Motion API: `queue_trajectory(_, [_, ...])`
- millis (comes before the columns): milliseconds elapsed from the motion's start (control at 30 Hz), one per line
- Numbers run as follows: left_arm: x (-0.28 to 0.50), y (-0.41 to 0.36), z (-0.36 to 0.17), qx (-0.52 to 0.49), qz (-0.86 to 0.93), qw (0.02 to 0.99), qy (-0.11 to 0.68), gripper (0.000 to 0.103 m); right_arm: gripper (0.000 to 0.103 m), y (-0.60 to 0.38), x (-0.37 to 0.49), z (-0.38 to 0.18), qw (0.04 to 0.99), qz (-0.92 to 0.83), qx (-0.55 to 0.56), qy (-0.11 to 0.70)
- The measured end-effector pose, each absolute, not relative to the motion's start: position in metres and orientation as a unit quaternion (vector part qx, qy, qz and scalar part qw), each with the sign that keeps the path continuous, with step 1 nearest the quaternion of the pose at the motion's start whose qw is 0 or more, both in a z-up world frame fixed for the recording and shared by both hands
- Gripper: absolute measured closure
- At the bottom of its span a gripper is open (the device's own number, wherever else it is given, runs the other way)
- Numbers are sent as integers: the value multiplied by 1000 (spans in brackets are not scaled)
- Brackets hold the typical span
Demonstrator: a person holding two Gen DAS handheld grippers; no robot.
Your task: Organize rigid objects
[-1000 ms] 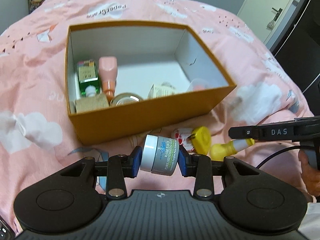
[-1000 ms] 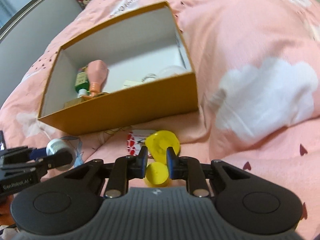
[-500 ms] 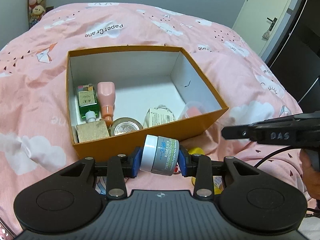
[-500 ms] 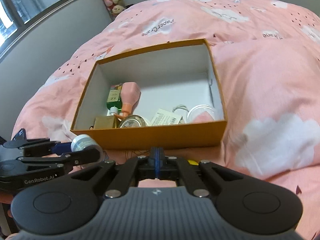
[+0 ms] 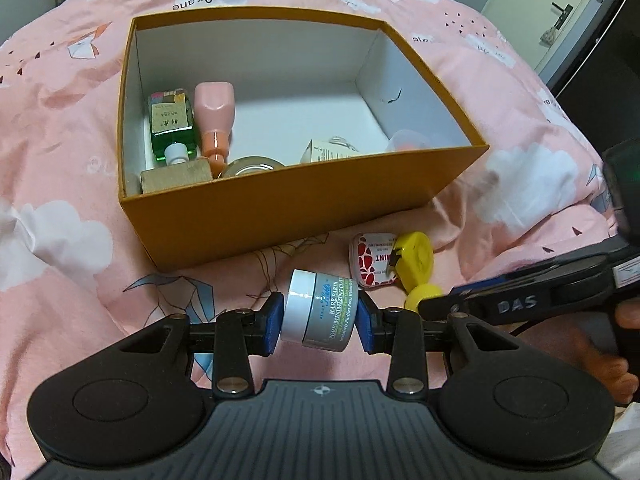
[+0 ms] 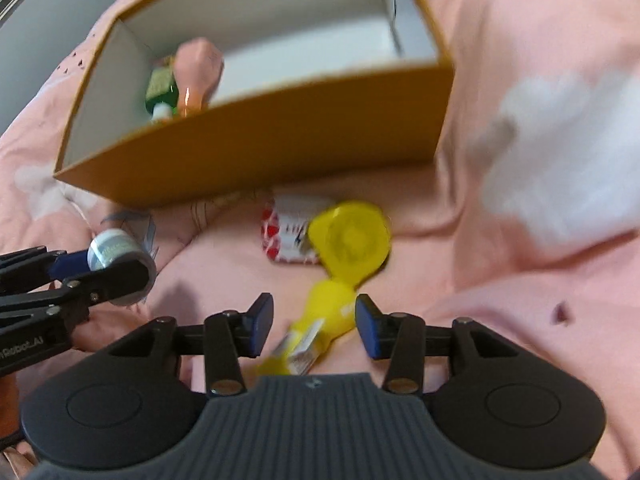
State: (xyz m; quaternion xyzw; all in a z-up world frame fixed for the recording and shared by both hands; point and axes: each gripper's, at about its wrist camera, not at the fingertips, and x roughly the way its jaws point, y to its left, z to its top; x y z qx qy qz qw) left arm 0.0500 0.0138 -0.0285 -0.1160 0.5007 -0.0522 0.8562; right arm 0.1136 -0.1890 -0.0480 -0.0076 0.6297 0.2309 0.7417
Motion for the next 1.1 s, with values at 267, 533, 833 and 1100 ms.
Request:
queue_trajectory(267, [50,13,-30,-115,-54,855,503,60,57,-181,123,-85,703,223,-2,676])
queue_trajectory(533, [47,13,-22,-116,-55,860,493,61,72,-187,115,-70,717,236,11,656])
queue_trajectory(833, [46,9,3,-114,-64,877,463,61,73,-191,103,-8,771,274,-16,575])
queue_trajectory(1100, [51,10,34,-115,-63,900,415,60,83,-190,94,50,807,318,-30,497])
